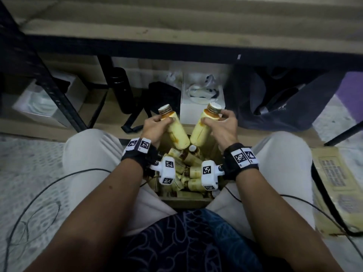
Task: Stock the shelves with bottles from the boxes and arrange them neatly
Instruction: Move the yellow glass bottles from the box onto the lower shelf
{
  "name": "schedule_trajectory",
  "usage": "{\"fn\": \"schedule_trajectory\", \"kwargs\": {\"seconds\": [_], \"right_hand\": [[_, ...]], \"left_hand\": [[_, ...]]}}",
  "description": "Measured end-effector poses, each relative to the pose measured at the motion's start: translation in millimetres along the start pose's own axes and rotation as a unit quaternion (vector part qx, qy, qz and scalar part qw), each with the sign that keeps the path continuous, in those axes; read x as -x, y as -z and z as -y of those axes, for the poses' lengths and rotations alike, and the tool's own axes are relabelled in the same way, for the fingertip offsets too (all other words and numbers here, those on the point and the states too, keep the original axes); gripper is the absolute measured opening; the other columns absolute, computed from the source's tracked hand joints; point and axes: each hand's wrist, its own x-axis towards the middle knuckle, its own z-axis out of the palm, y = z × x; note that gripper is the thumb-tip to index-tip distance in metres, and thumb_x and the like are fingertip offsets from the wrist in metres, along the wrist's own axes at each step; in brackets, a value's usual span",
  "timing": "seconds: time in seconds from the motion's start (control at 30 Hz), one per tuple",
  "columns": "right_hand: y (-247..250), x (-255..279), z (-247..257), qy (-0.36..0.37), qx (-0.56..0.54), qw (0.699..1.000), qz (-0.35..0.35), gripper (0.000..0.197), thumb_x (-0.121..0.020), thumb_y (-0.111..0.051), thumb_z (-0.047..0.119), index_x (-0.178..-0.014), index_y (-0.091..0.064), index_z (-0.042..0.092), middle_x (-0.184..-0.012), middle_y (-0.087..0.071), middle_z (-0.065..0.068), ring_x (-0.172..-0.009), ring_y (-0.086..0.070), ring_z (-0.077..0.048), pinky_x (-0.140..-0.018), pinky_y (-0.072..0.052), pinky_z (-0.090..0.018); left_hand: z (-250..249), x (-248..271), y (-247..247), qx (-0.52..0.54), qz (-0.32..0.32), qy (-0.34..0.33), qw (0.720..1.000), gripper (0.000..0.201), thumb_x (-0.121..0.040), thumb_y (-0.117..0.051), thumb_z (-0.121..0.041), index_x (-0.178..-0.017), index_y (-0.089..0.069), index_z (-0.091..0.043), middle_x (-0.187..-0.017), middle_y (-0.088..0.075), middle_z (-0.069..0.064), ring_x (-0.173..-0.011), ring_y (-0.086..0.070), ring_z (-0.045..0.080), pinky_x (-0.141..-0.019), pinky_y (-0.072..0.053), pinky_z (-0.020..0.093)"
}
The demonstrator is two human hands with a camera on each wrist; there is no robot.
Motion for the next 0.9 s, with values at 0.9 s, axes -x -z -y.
{"fn": "schedule_trajectory", "kwargs": {"seconds": [0.9], "right_hand": [[-63.1, 0.4, 141.1, 0.130, -0.136, 0.924, 0.333, 0.056, -0.087, -0.072, 0.007, -0.139, -0.054, 0.014, -0.123, -0.070, -0.004, -0.115, -0.066, -0.017, -0.096, -0.055, -0.036]], "left_hand": [[-183.0, 26.7, 27.8, -0.031, 0.123, -0.163, 0.978, 0.037, -0.080, -0.074, -0.022, -0.116, -0.069, -0.017, -0.112, -0.072, 0.007, -0.103, -0.069, 0.020, -0.073, -0.057, 0.030]]}}
